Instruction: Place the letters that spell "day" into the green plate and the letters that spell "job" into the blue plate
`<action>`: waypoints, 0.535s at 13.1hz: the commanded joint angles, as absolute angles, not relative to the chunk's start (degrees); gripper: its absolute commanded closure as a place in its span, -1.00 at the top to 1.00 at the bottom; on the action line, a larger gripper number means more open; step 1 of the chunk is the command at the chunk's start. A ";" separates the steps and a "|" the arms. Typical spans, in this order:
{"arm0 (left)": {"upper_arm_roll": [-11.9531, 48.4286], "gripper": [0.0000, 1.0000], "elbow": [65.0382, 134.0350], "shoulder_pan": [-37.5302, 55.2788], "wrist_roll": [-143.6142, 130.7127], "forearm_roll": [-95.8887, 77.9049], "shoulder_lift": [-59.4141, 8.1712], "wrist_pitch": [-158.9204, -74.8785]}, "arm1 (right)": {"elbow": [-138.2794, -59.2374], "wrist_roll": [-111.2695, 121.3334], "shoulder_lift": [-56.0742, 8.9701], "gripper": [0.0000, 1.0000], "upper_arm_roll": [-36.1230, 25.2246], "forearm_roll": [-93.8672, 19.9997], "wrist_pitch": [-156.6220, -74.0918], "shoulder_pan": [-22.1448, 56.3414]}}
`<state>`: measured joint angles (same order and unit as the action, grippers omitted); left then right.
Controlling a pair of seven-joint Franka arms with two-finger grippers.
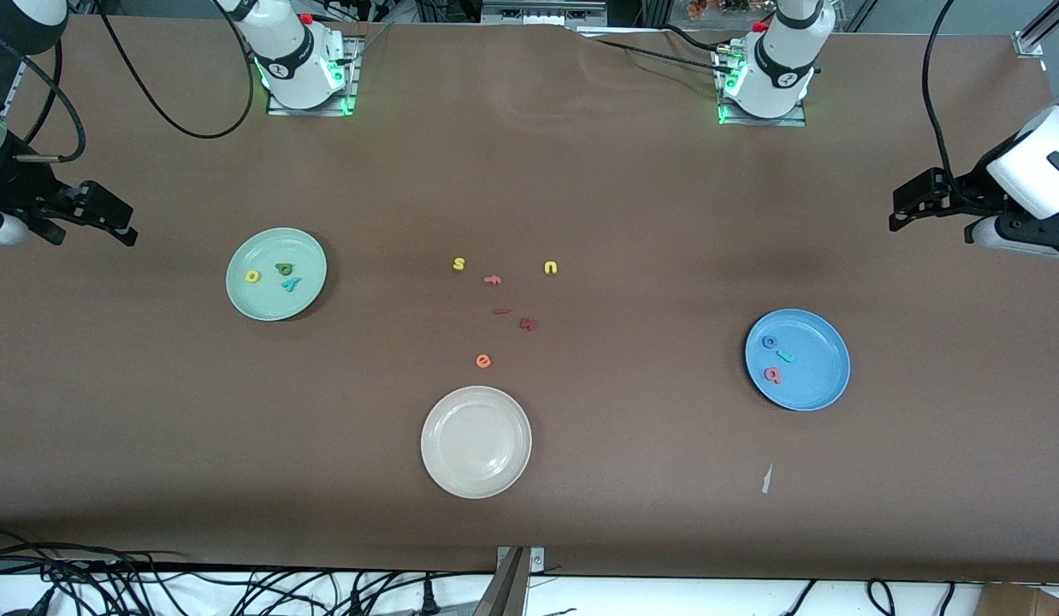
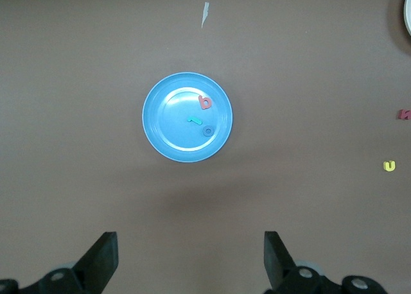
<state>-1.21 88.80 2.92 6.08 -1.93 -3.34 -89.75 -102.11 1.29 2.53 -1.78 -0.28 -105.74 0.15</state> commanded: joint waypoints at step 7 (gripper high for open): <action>-1.05 1.00 86.92 2.46 6.42 -2.46 -4.04 -88.33 | -99.58 4.48 2.81 1.00 -0.70 -1.23 -97.39 0.53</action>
